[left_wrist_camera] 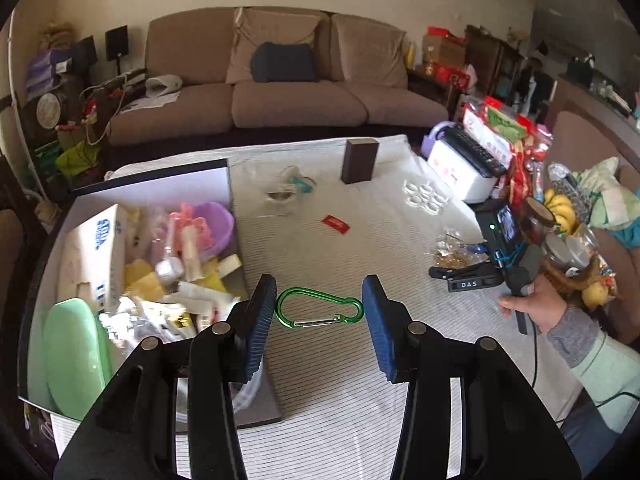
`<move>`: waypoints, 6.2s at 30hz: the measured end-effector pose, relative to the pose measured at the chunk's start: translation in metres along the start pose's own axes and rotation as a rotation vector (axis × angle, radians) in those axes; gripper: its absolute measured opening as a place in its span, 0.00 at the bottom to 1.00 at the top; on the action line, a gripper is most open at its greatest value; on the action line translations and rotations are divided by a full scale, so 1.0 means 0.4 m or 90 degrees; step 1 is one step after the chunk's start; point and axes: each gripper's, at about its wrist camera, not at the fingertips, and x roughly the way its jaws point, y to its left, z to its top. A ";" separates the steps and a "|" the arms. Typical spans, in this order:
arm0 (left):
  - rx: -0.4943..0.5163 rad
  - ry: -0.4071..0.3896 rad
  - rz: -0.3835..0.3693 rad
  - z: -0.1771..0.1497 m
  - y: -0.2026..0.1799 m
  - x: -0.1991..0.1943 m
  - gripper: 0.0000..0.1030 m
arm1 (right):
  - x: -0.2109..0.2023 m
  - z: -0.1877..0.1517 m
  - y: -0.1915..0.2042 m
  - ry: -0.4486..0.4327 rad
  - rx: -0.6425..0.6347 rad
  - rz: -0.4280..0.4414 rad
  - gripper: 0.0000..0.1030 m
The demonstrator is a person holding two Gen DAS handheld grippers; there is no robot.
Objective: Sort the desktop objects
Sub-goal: 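Carry the carabiner toward the box with the left tool while the right tool grasps the gold bag, then drop the carabiner onto the green bowl with the left tool while the right tool releases the gold bag, then withdraw both tools from the box back over the table, then grasp the bagged white tape roll with the left tool, then carry the tape roll over the box with the left tool while the right tool grasps the dispenser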
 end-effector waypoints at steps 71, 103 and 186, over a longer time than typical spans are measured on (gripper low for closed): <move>-0.154 0.066 0.084 0.059 0.492 0.176 0.64 | -0.020 0.604 0.796 0.009 -0.045 0.194 0.82; -0.114 0.040 0.095 -0.014 0.154 -0.006 1.00 | -0.331 0.219 0.554 -0.042 -0.103 0.140 1.00; -0.167 -0.041 -0.035 -0.006 -0.002 0.044 0.57 | -0.162 0.196 0.187 -0.096 0.122 0.198 1.00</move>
